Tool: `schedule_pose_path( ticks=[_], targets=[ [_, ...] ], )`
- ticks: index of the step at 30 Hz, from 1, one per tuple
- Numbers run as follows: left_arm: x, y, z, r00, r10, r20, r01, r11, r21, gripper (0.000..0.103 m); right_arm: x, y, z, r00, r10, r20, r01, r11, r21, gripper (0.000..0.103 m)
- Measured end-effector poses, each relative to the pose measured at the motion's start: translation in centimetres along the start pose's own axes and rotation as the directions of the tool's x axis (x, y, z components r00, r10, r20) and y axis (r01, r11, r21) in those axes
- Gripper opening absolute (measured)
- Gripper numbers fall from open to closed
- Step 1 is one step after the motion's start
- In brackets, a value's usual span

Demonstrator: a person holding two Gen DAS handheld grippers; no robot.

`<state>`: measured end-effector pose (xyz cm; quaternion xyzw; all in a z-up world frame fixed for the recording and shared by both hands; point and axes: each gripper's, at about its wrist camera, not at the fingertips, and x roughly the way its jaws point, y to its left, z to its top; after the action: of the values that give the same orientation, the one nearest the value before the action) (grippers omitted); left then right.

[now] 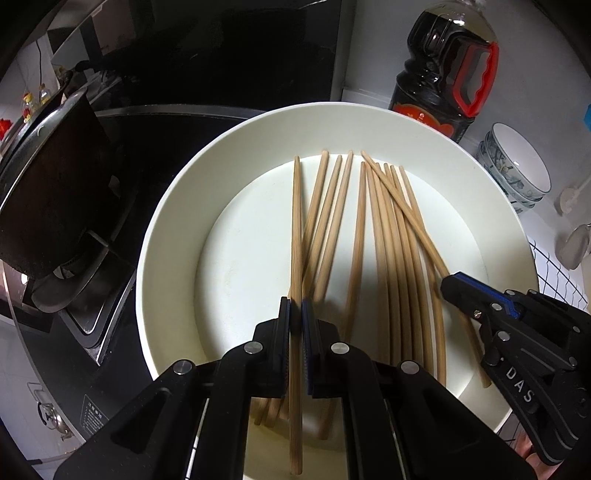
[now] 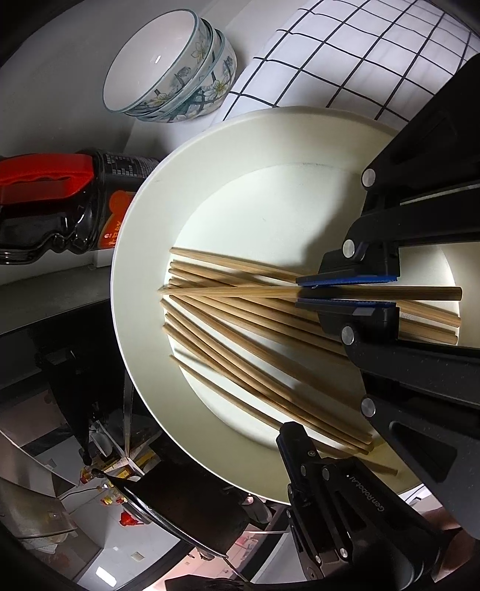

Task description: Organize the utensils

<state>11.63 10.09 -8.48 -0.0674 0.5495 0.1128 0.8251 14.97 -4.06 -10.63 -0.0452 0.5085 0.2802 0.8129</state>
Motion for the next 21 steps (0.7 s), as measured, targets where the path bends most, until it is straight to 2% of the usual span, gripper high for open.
schedule_pose_path(
  ticks=[1, 3, 4, 5, 7, 9, 11, 13, 15, 19, 21],
  targets=[
    [-0.1, 0.1, 0.0, 1.0, 0.006, 0.002, -0.006, 1.0, -0.005, 0.011, -0.2, -0.1, 0.1, 1.0, 0.001, 0.006, -0.001, 1.0, 0.003, 0.007],
    [-0.6, 0.3, 0.1, 1.0, 0.021, 0.016, -0.021, 1.0, -0.01, 0.03, -0.7, -0.2, 0.2, 1.0, 0.008, 0.022, -0.008, 1.0, 0.009, 0.01],
    [-0.9, 0.4, 0.1, 0.999, 0.033, 0.028, -0.032, 0.999, -0.011, 0.045, -1.1, -0.2, 0.2, 0.999, 0.003, 0.034, -0.003, 1.0, 0.008, 0.012],
    [-1.2, 0.4, 0.2, 0.998, 0.043, 0.038, -0.042, 0.999, -0.014, 0.056, -1.4, -0.2, 0.3, 0.999, -0.005, 0.041, 0.005, 1.0, 0.005, 0.013],
    [-2.0, 0.8, 0.2, 0.997, 0.05, 0.061, -0.048, 0.999, -0.025, 0.062, -2.0, -0.2, 0.3, 0.998, -0.02, 0.052, 0.02, 1.0, 0.002, 0.013],
    [-2.6, 1.0, 0.4, 0.996, 0.055, 0.067, -0.053, 0.998, -0.027, 0.063, -2.5, -0.3, 0.2, 0.998, -0.028, 0.059, 0.027, 1.0, 0.011, 0.015],
    [-3.2, 1.2, 0.4, 0.996, 0.061, 0.068, -0.059, 0.998, -0.027, 0.074, -3.1, -0.3, 0.1, 0.997, -0.036, 0.069, 0.034, 0.999, 0.022, 0.022],
    [-4.1, 1.6, 0.2, 0.995, 0.064, 0.08, -0.061, 0.998, -0.034, 0.08, -3.6, -0.2, -0.1, 0.996, -0.038, 0.077, 0.037, 0.999, 0.022, 0.029],
    [-4.8, 1.8, 0.1, 0.994, 0.062, 0.09, -0.058, 0.998, -0.04, 0.081, -4.2, 0.0, -0.4, 0.995, -0.05, 0.082, 0.048, 0.999, 0.021, 0.03],
    [-6.0, 2.0, 0.0, 0.993, 0.064, 0.099, -0.06, 0.997, -0.043, 0.089, -5.6, 0.3, -0.8, 0.993, -0.07, 0.093, 0.067, 0.997, 0.035, 0.043],
    [-6.6, 2.0, 0.0, 0.993, 0.064, 0.103, -0.06, 0.997, -0.043, 0.09, -6.0, 0.6, -1.0, 0.991, -0.095, 0.095, 0.092, 0.995, 0.034, 0.045]
  ],
)
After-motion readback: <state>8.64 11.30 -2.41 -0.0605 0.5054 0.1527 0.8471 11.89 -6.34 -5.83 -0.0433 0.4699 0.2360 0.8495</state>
